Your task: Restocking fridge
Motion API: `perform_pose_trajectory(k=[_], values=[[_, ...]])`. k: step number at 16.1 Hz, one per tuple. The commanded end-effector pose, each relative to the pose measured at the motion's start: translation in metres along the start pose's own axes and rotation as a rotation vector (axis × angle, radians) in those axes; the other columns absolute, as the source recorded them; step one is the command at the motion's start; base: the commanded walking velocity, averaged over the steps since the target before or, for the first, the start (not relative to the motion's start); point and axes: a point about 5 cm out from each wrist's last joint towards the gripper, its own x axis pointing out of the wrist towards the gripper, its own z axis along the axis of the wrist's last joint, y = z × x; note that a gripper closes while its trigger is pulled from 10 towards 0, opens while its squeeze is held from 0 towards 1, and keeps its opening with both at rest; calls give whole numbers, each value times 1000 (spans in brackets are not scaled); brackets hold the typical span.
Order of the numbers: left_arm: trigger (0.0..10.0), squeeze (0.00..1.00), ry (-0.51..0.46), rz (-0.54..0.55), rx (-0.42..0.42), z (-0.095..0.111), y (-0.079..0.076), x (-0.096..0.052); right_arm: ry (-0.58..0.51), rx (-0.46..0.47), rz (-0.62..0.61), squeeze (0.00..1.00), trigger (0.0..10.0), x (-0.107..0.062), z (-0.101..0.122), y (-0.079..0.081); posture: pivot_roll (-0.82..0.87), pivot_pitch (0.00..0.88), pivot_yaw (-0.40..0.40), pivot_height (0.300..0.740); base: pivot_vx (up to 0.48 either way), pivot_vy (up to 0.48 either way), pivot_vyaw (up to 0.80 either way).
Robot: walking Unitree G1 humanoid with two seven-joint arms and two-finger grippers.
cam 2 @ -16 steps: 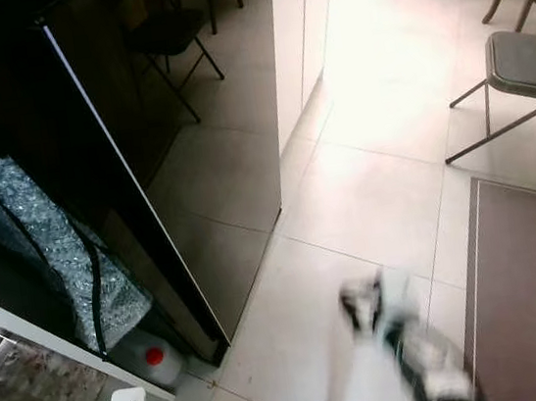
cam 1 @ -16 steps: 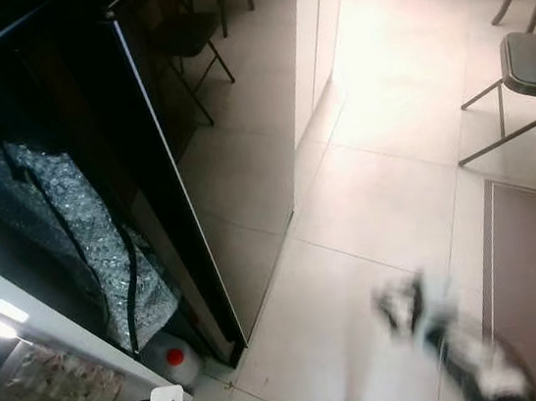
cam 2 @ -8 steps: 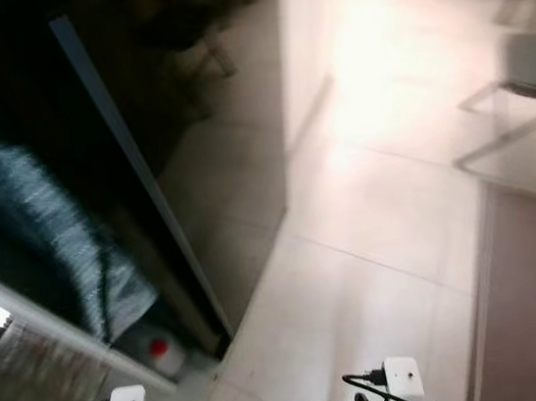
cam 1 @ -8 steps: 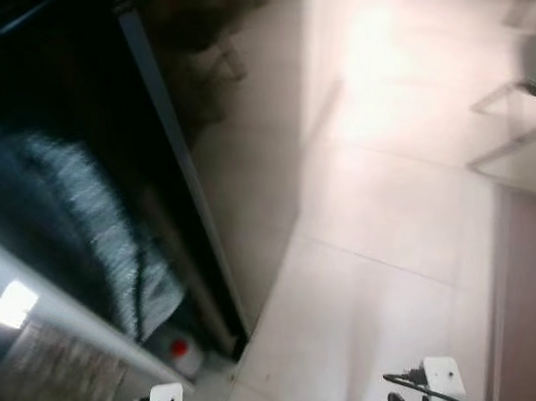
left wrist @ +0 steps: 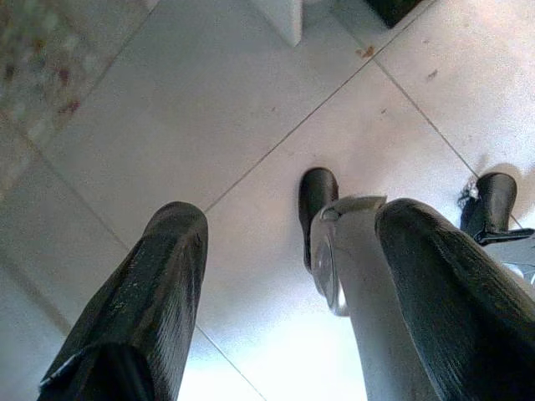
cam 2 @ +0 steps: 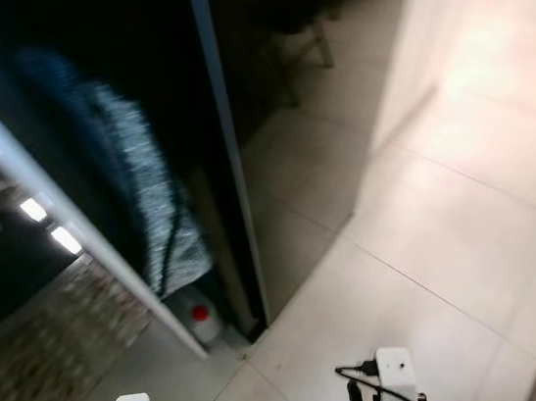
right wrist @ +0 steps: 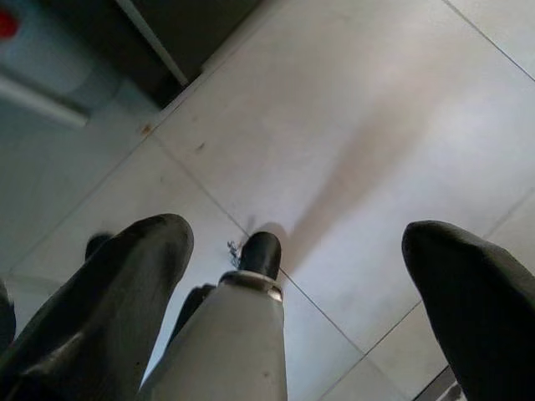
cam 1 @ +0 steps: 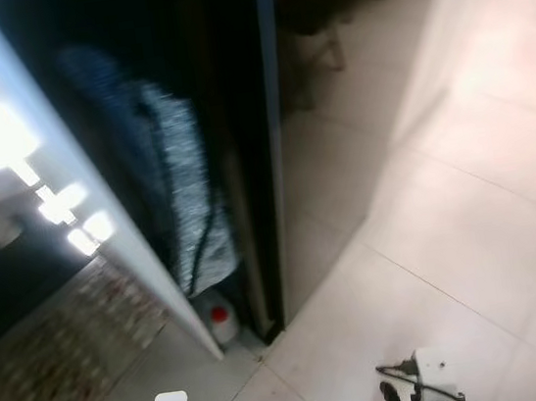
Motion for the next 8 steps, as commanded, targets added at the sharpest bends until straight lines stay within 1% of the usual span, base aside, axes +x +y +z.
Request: perform_pose_trajectory(k=[1, 3, 8], values=[[10000, 0, 21, 9, 3, -8, 2, -2, 34, -1, 0, 0, 10000, -3, -12, 0, -77, 106, -18, 740, 0, 0, 794], [10000, 0, 18, 14, -3, -6, 4, -1, 50, 9, -8, 0, 10000, -4, -17, -2, -69, 89, -23, 740, 0, 0, 797], [10000, 0, 6, 36, -29, 0, 9, 0, 38, 4, 9, 0, 10000, -1, -10, 3, -43, 98, -36, 740, 0, 0, 800]])
